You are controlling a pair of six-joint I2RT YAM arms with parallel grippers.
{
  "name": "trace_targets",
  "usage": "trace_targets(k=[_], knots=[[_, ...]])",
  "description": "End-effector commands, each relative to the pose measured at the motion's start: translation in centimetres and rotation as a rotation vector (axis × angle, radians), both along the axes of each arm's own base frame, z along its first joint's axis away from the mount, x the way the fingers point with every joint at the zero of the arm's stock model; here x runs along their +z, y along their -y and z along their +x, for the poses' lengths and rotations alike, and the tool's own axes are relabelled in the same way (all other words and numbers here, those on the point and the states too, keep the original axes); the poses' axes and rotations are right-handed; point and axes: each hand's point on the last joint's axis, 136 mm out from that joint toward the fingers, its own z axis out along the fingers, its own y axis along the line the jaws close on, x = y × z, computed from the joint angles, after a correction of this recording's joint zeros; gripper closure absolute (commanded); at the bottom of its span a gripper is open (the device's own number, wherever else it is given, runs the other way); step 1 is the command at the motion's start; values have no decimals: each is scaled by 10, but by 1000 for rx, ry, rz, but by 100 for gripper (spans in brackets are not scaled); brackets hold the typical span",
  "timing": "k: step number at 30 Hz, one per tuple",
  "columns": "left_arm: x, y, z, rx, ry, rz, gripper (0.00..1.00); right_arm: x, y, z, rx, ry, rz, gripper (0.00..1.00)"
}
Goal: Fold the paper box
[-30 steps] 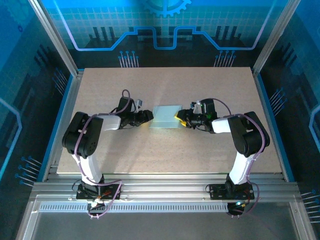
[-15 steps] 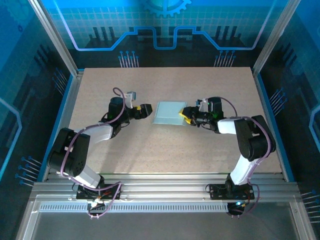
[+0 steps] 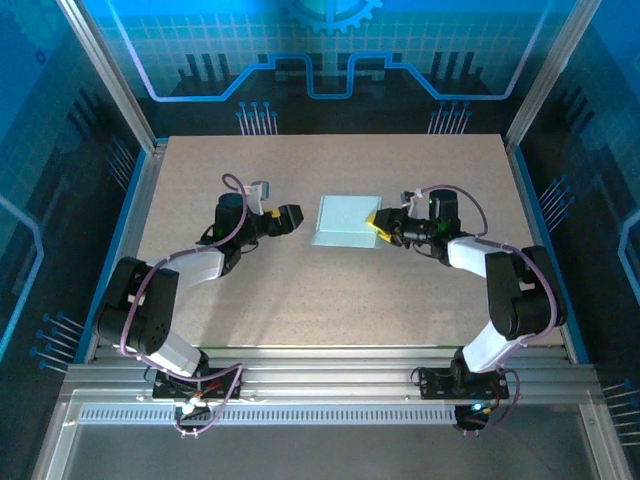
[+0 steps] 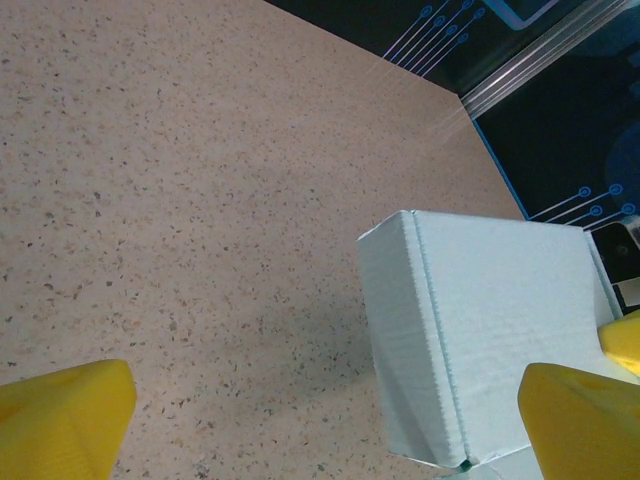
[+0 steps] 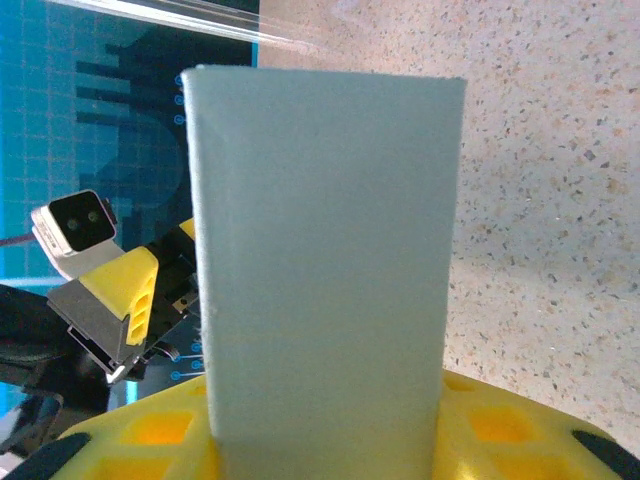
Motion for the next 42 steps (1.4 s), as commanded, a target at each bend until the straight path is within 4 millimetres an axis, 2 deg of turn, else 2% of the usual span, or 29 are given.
trace_targets(k=[1,8,13,16,20,26,28,29,33,42], knots=[[17,-3,2,-1,63,-8,1,5,3,-2,13,-47,41,73],[20,-2,0,-21,130,2,1,12,7,-5,14,-83,63,75],[41,0,-9,-86,405,80,1,21,11,-6,23,-102,103,78],[56,1,-18,-122,620,183,1,22,13,-11,62,-187,135,88],[67,8,-32,-192,859,297,1,27,17,-14,80,-210,155,88],[45,36,-57,-413,1149,521,1,35,20,-30,121,-248,172,88],[39,46,-63,-446,1224,600,1,38,20,-37,142,-242,173,87],[37,51,-66,-464,1261,630,1,49,20,-34,149,-209,166,87],[25,70,-75,-488,1425,857,1,58,20,-43,176,-205,176,87],[27,95,-80,-467,1617,1141,3,61,18,-52,204,-227,181,87]])
